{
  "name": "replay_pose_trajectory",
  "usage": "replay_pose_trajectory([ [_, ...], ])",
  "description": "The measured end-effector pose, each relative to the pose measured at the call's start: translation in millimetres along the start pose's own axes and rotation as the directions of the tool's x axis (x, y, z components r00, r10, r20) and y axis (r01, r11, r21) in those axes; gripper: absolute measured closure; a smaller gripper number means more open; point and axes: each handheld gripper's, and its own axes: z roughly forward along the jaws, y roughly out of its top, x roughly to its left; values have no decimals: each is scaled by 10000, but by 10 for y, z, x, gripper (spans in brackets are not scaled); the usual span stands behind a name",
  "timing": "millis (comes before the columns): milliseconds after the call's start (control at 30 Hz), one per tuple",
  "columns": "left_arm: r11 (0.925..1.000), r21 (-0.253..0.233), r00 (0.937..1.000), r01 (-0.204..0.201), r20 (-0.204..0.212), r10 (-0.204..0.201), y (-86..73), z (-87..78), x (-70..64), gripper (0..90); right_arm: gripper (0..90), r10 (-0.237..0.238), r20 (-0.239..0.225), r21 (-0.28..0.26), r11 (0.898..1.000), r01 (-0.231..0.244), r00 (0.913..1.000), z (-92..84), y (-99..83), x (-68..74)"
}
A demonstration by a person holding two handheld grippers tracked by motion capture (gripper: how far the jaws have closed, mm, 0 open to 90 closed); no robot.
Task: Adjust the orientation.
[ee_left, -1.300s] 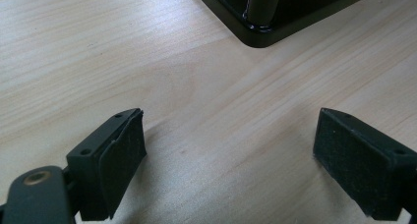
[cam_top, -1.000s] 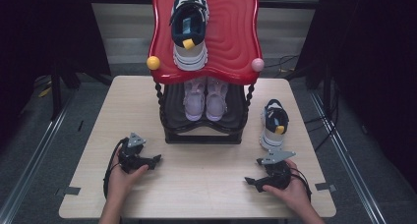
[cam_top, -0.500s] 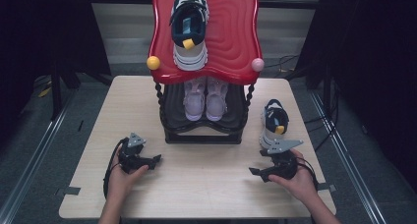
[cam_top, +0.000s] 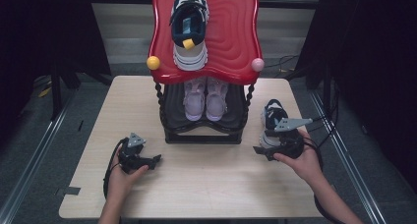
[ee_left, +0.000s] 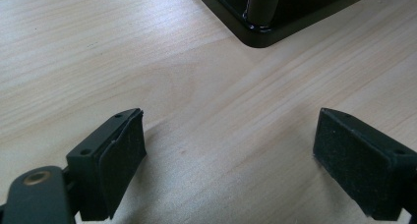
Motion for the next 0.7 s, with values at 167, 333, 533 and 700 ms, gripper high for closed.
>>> replay_pose_trajectory([
  [167,10000,7,10000,-12,4,12,0,0,1,118,213,-145,366,27,9999,145,9992,-15,104,-111],
  [333,10000,1,10000,-2,4,2,0,0,0,118,212,-194,706,118,9998,186,9973,-13,140,-239],
  [533,10000,-40,10000,75,11,-75,-1,3,-5,118,218,-105,975,268,9996,80,9952,56,95,-358],
  [700,10000,0,10000,-3,5,3,0,0,0,118,233,-138,1208,494,9987,78,9926,70,81,-431],
])
